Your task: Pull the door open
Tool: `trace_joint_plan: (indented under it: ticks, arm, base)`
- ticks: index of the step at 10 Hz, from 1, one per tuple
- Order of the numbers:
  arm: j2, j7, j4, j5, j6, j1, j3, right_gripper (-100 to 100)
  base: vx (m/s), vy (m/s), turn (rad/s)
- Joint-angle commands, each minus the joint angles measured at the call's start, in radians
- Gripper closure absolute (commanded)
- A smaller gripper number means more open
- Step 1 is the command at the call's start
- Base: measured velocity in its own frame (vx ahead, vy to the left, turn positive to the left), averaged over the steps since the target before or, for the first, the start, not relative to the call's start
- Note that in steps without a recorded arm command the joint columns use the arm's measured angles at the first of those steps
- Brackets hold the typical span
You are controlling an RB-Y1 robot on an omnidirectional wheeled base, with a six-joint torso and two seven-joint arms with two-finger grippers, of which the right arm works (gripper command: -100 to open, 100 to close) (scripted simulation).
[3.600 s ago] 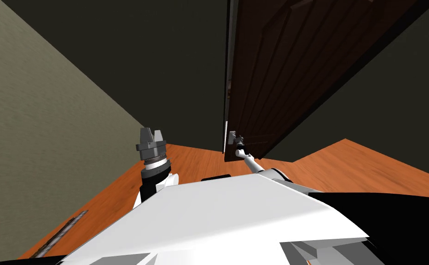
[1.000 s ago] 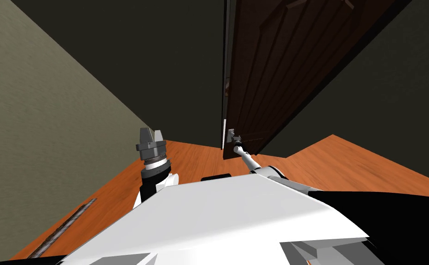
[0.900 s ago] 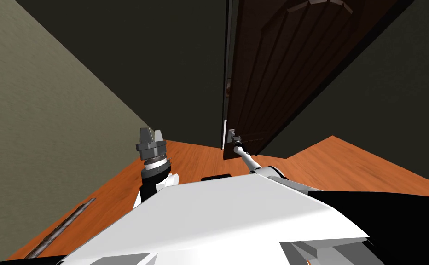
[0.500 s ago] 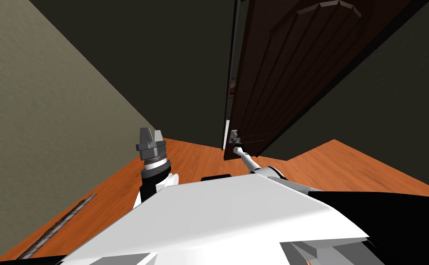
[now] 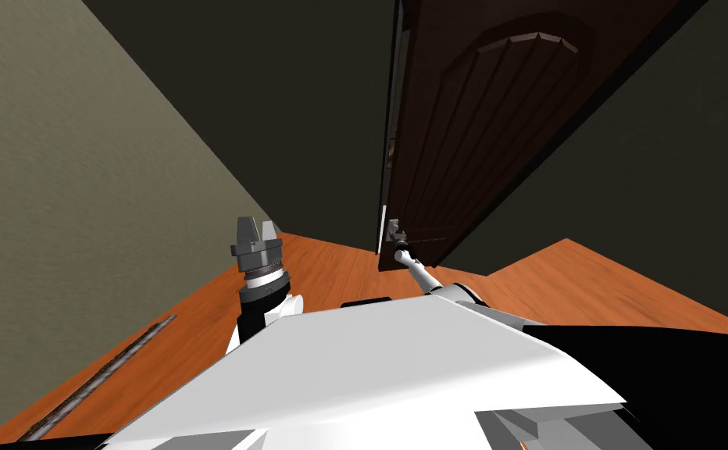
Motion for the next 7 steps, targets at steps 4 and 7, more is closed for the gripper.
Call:
trace_joint_plan:
  ticks: [4,7]
  arm:
    - [0.005,-0.045,-0.05,0.019,-0.055,0.027,0.08,-100]
    - [0.003,-0.057,-0.065,0.024,-0.068,0.035,0.103,-100]
  base:
    - [-0.196,-0.14,0.14]
    - [-0.143,-0.109,0.108]
